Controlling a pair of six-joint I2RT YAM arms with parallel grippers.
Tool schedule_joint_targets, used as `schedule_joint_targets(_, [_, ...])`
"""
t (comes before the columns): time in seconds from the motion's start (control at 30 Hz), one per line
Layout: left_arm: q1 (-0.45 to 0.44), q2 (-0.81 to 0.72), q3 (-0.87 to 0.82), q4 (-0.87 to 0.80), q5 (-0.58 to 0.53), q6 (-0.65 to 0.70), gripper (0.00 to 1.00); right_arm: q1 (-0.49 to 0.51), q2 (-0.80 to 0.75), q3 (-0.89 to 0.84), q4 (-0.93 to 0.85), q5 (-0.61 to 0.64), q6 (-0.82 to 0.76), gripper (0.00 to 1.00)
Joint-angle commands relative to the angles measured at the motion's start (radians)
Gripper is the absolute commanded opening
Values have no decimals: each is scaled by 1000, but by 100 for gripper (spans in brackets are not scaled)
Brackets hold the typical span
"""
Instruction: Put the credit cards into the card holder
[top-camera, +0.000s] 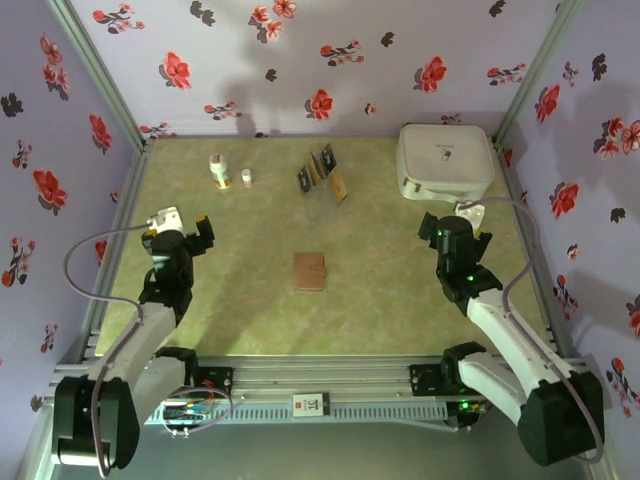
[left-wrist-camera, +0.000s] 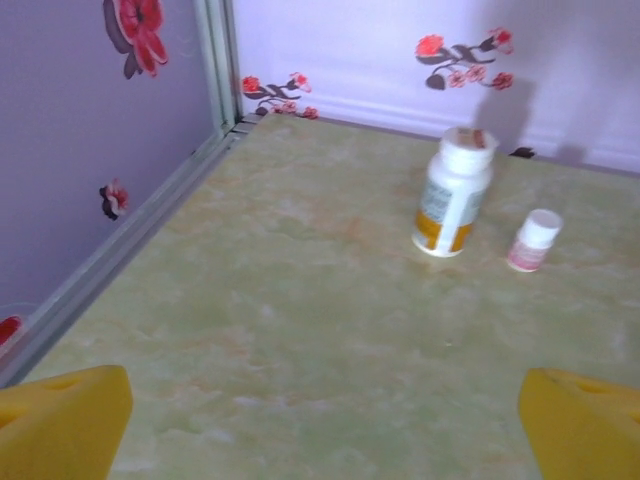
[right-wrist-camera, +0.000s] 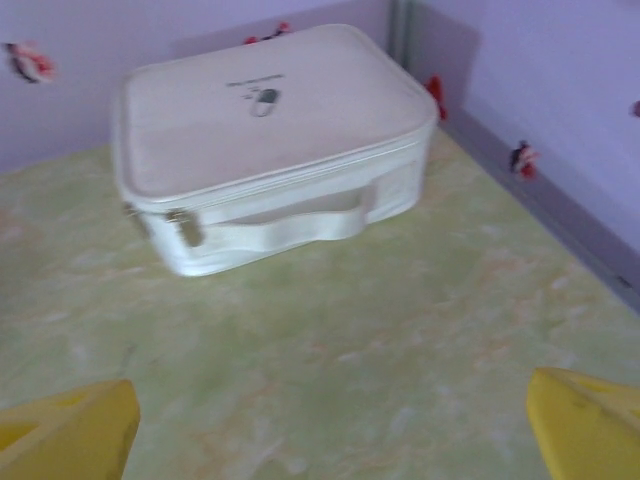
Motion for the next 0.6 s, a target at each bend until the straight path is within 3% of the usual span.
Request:
schedule_joint_targets(0.0, [19,82,-49,199,-34,100,100,-40,82,-42,138,109,-45,99])
schedule_joint_targets(0.13, [43,206,-84,323,-38,116,100,-63,258,-93,370,145,-104,99])
schedule_joint_targets(0.3, [51,337,-71,440,12,115,100,-67,398,-181,701,81,-214,99])
schedule_joint_targets(0.43, [72,433,-67,525,99,165,100,-125,399,-185,717,-84,-208,99])
schedule_joint_targets(0.57, [90,576,-18,603,210,190,100,-249,403,-190,741,-251,-155,99])
